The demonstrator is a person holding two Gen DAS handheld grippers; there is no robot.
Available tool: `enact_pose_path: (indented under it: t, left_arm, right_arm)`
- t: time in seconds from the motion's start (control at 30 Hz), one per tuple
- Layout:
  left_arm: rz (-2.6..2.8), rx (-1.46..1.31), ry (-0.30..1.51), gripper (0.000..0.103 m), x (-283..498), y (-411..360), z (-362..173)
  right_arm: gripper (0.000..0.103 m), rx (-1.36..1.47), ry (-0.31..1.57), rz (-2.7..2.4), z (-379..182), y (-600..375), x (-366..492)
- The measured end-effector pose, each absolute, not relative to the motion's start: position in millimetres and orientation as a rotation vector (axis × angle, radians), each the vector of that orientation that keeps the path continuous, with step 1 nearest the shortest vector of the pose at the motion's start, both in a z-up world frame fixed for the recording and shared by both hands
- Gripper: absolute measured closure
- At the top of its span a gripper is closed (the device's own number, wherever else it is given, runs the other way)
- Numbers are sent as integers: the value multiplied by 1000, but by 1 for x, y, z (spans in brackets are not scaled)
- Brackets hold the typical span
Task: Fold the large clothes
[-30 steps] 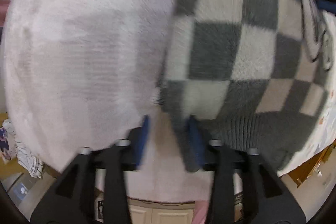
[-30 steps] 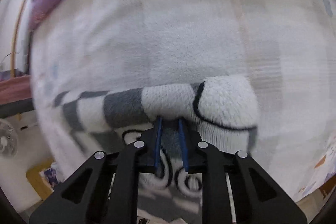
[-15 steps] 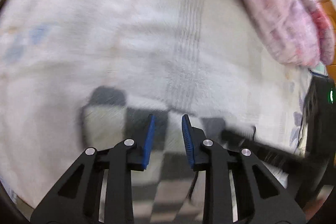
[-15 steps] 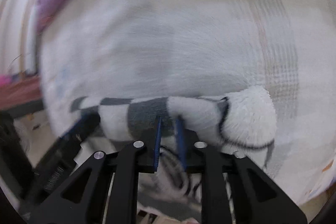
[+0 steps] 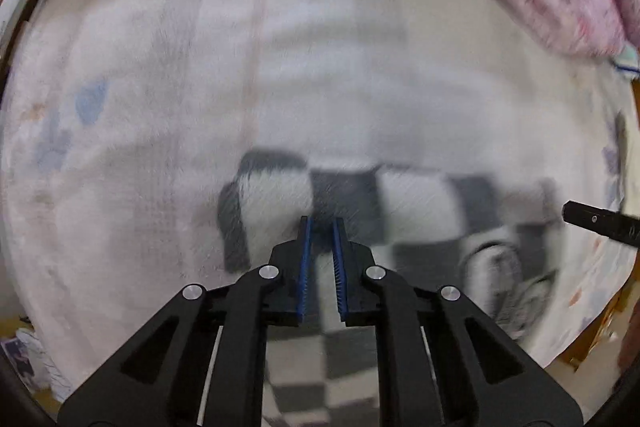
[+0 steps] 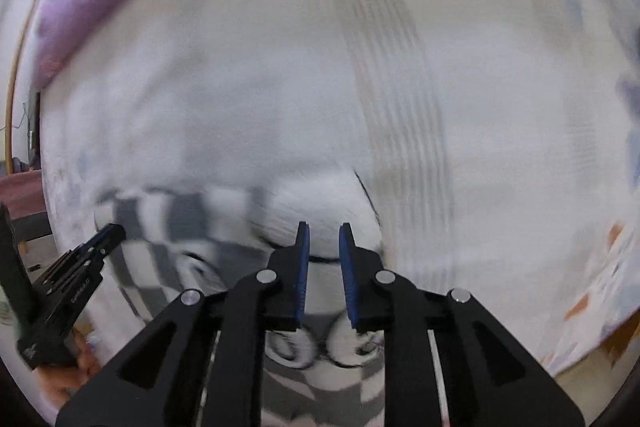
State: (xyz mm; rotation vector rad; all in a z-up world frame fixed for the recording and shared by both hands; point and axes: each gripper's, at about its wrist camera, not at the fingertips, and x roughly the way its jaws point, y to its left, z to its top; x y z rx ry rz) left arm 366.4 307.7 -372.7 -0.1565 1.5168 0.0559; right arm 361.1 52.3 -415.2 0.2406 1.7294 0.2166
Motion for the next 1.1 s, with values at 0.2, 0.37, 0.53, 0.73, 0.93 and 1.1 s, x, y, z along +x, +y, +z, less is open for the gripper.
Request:
enact_pose_path:
  t: [0.2, 0.37, 0.53, 0.73, 0.93, 1.1]
  left_arm:
    - [68, -210, 1529, 91, 372, 316, -378]
    - [-16, -182, 1620, 91, 295, 301, -361]
    - [-58, -66, 1620, 89, 259, 284, -407]
    - [-21, -96, 1728, 90, 213, 295, -391]
    - [87, -202, 1710, 90, 171, 308, -434]
    - [54, -276, 1773, 90, 129, 310, -420]
  right_arm:
    - [84, 322, 1786, 251, -429, 40, 378]
    - [83, 116, 1835, 407, -388, 50, 297]
    - [74, 10, 1866, 179, -453, 50, 265]
    - [76, 46, 1969, 335, -415, 48, 207]
    - [66, 6, 2003, 145, -492, 26, 153]
    - [64, -15, 2072, 281, -449, 29, 128]
